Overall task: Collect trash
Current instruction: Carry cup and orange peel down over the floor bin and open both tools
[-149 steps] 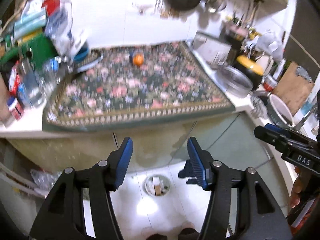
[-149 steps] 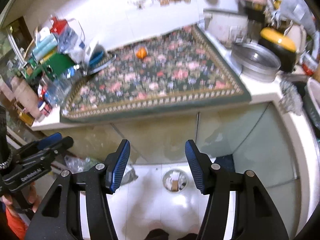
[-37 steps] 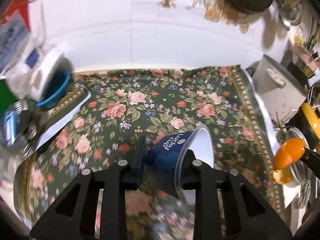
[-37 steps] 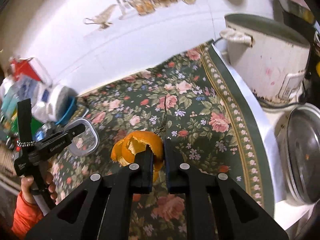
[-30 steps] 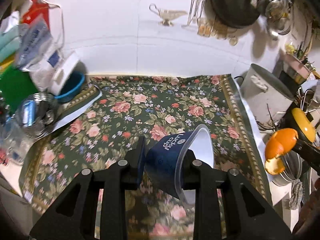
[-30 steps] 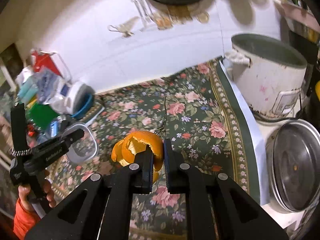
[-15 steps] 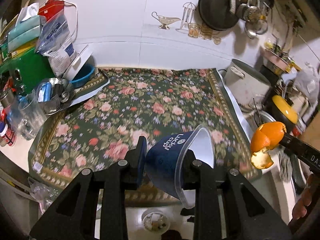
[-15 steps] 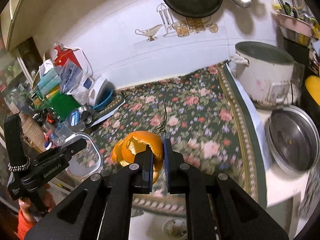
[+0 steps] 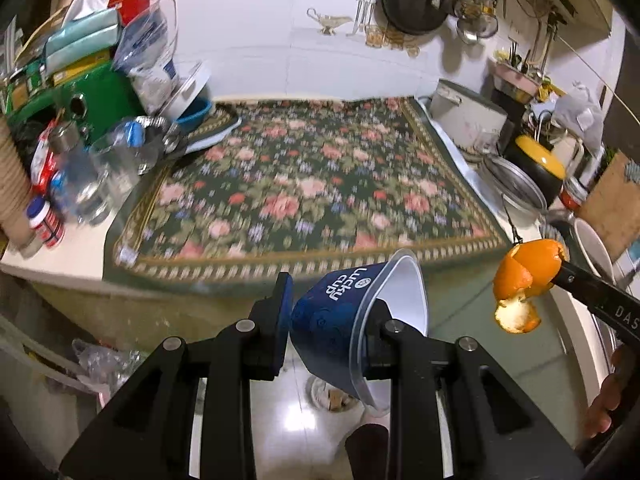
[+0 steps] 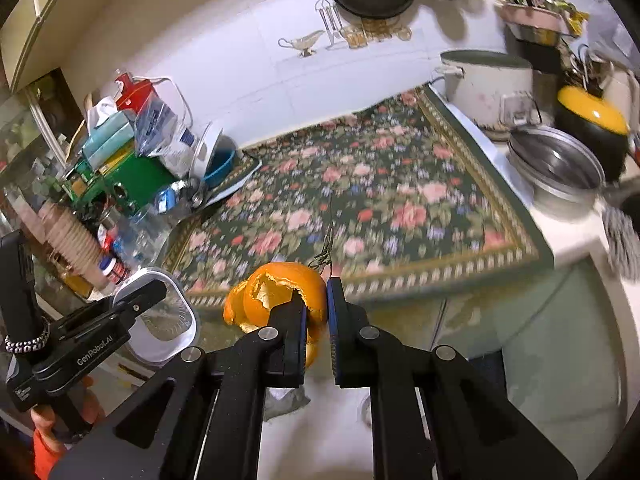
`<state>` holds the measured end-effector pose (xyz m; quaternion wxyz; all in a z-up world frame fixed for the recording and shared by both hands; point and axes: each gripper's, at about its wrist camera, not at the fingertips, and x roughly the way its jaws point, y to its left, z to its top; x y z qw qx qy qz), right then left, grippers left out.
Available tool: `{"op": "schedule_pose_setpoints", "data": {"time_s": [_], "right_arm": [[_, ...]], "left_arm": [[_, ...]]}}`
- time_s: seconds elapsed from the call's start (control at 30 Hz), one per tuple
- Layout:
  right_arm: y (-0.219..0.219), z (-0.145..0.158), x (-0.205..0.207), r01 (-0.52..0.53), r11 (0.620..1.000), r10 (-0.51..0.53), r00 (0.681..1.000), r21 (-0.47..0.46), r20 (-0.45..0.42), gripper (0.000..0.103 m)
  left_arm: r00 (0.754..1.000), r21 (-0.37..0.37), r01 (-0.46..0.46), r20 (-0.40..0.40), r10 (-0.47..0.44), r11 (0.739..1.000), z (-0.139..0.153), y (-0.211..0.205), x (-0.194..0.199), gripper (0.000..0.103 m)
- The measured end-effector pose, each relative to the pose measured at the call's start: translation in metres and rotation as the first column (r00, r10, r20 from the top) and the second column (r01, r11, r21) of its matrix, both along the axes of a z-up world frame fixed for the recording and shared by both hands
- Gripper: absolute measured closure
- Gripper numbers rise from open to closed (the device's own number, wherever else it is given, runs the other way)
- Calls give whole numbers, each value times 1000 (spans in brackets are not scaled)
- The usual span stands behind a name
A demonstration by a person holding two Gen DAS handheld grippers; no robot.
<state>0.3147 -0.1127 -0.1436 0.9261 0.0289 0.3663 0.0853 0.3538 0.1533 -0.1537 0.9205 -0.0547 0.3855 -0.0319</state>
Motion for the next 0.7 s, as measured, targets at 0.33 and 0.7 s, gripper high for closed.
{"op": "schedule_pose_setpoints", "data": {"time_s": [0.33, 0.7], "right_arm": [[3, -34, -35, 21, 1000, -23, 996, -20, -85, 94], [-63, -126, -36, 20, 998, -34, 971, -61, -236, 94]], "left_arm": [[993, -21, 11, -121, -13, 1000, -50, -5, -40, 76], [957, -36, -34, -288, 22, 999, -183, -60, -29, 76]]}}
